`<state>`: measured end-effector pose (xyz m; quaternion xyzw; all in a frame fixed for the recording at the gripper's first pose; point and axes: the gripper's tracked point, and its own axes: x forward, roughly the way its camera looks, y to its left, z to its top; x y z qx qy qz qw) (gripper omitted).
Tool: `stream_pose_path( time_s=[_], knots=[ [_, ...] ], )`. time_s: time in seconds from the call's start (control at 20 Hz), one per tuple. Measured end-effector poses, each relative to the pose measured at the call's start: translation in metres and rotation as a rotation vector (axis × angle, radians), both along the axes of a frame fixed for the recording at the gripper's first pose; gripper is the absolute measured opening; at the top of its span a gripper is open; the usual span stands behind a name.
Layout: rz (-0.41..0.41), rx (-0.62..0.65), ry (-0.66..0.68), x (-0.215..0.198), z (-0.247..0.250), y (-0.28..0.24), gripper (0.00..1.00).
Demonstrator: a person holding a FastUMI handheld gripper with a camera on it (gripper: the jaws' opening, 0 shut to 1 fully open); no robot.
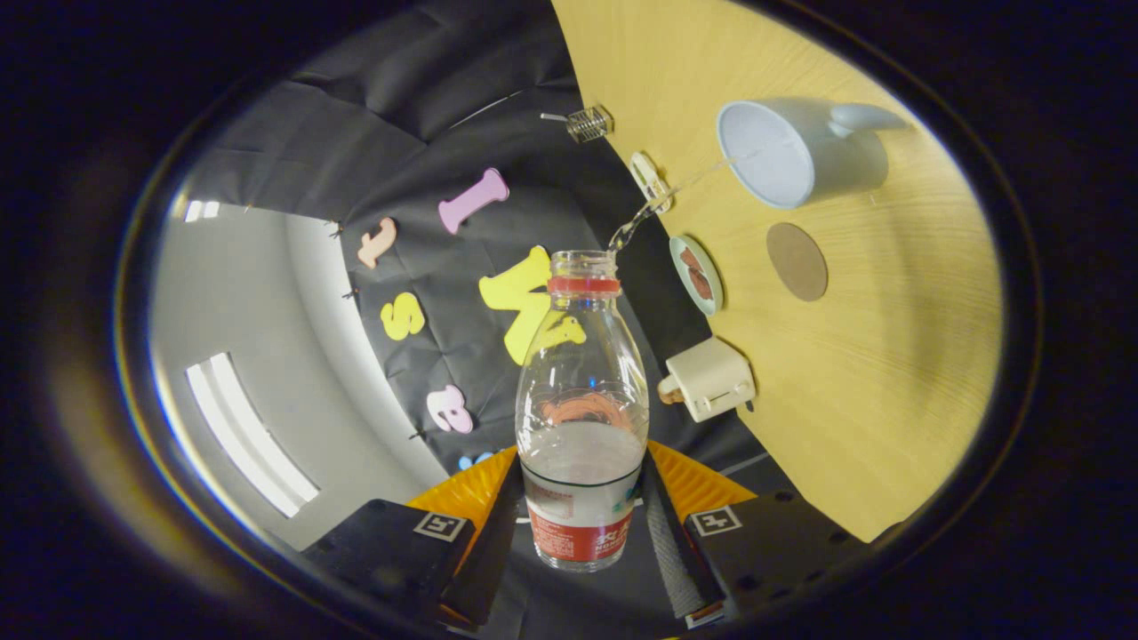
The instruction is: Take the bottle from table, then pour the juice into the cup, finally place the bottle on the coaster
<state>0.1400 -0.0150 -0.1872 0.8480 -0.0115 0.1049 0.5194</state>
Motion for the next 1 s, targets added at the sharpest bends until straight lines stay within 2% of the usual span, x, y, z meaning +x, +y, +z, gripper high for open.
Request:
stream_pose_path(
  time_s=[0.45, 0.75, 1.0],
  knots=[
    [-0.004, 0.065, -0.01, -0.001, 0.005, -0.012, 0.76],
    [-0.015, 0.121, -0.062, -0.01, 0.042, -0.02, 0.76],
    [-0.005, 0.135, -0.062, -0.007, 0.046, -0.021, 0.76]
  ],
)
